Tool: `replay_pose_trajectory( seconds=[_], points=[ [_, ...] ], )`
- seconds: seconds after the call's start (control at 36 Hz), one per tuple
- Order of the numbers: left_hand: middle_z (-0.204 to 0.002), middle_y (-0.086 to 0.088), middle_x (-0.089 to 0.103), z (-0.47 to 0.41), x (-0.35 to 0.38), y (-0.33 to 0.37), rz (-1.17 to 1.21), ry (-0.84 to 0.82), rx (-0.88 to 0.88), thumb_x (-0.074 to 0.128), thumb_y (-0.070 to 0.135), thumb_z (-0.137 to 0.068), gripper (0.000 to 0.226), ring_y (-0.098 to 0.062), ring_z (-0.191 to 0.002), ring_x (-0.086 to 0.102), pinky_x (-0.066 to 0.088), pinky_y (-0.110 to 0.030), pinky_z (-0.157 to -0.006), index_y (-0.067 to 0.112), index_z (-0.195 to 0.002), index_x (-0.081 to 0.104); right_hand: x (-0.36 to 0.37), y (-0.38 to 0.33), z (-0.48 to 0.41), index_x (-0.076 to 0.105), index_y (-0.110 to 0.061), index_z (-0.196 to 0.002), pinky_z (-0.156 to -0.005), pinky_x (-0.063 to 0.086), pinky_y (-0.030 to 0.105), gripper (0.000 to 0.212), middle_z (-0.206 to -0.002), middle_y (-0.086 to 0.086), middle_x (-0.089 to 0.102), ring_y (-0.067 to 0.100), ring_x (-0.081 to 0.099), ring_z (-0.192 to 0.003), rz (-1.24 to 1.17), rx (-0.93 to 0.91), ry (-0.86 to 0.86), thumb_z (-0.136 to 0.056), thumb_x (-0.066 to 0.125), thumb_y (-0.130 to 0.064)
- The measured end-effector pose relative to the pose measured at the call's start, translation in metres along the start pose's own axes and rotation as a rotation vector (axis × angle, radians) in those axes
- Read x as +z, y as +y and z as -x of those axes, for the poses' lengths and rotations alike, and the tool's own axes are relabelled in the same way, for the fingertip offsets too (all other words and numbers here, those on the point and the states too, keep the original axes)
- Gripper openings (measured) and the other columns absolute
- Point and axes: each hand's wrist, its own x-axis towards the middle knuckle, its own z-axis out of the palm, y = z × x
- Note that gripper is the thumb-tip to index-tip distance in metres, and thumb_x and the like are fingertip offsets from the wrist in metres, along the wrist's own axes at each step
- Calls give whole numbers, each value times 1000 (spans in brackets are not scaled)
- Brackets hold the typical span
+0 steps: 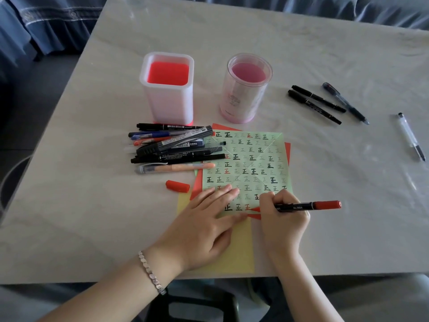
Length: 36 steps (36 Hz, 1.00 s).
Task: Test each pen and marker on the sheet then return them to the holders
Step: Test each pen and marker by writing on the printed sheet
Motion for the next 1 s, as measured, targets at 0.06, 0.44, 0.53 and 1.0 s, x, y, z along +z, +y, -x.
replay_pose_trajectory(
  seconds=[0.06, 0.44, 0.53, 1.0],
  points=[
    [-142, -10, 44, 0, 0, 0, -2, 5, 7, 39, 25, -89, 38, -22, -136, 30, 16, -36, -113, 25, -120, 62, -1, -2, 0, 32, -14, -45, -45, 28, 11, 33, -38, -8, 37, 5, 33, -41, -57, 26, 30, -70, 53, -11],
    [-118, -12, 61, 11, -26, -16, -139, 309, -239, 47, 11, -87, 34, -22, -112, 49, 30, -33, -101, 3, -118, 58, -34, -19, -17, 52, -10, -63, -45, 36, 8, 25, -52, -3, 53, -1, 48, -42, -91, 155, -4, -85, 62, -20],
    [-109, -8, 63, 18, -34, -30, -220, 290, -276, 42, 21, -88, 36, -20, -104, 48, 33, -33, -92, 3, -111, 63, -42, -24, -21, 53, -7, -65, -44, 35, 5, 24, -54, 1, 52, -2, 47, -42, -72, 155, -80, -85, 61, -17],
    [-86, 18, 62, 2, -49, 9, 521, 265, -465, 57, 40, -87, 8, -1, -85, 57, 45, -12, -70, 35, -93, 54, -59, -67, -14, 52, -8, -66, -51, 49, 19, 33, -54, 9, 65, 15, 60, -50, -376, 304, -315, -95, 38, -12]
  ],
)
